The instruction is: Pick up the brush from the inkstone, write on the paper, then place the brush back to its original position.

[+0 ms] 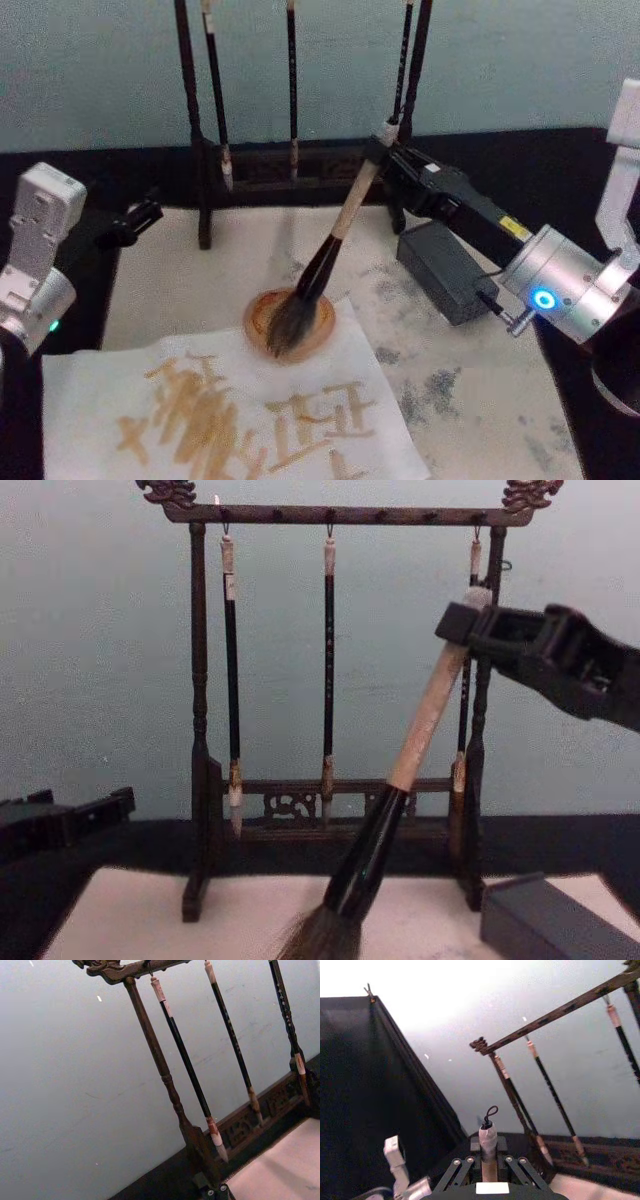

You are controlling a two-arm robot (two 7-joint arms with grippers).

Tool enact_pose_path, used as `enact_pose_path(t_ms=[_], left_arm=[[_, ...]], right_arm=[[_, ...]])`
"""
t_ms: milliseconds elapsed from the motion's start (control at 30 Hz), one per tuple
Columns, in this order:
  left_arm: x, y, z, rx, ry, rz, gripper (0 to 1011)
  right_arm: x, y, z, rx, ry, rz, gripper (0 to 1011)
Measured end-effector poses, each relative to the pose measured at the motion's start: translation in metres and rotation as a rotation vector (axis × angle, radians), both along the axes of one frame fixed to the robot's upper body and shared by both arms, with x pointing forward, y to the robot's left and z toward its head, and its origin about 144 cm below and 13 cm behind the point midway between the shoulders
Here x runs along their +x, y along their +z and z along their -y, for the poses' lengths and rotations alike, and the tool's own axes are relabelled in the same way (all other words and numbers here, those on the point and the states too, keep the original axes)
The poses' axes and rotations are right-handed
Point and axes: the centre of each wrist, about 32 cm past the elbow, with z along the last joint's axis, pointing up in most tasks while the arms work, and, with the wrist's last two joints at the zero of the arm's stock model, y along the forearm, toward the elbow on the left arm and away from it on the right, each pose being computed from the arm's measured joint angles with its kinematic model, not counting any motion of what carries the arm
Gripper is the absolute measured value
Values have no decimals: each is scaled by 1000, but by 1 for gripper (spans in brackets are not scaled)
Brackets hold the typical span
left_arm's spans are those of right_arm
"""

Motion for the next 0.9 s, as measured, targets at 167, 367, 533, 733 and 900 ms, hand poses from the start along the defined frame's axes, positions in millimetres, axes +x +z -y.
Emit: enact_pose_path(t_ms=[167,367,533,733,900], left_arm=[[0,0,0,0,0,0,1002],[0,0,0,0,0,0,1002],[0,0,0,0,0,0,1002],[0,0,0,0,0,0,1002],[0,0,0,0,0,0,1002]], right_arm=[[12,-6,2,18,-14,-12,192],[24,-14,6,48,-19,-31,192],[31,-22,8,79,-22,-44,192],[41,-32,10,125,-26,-76,192],[48,-42,12,173,-40,-97,192]])
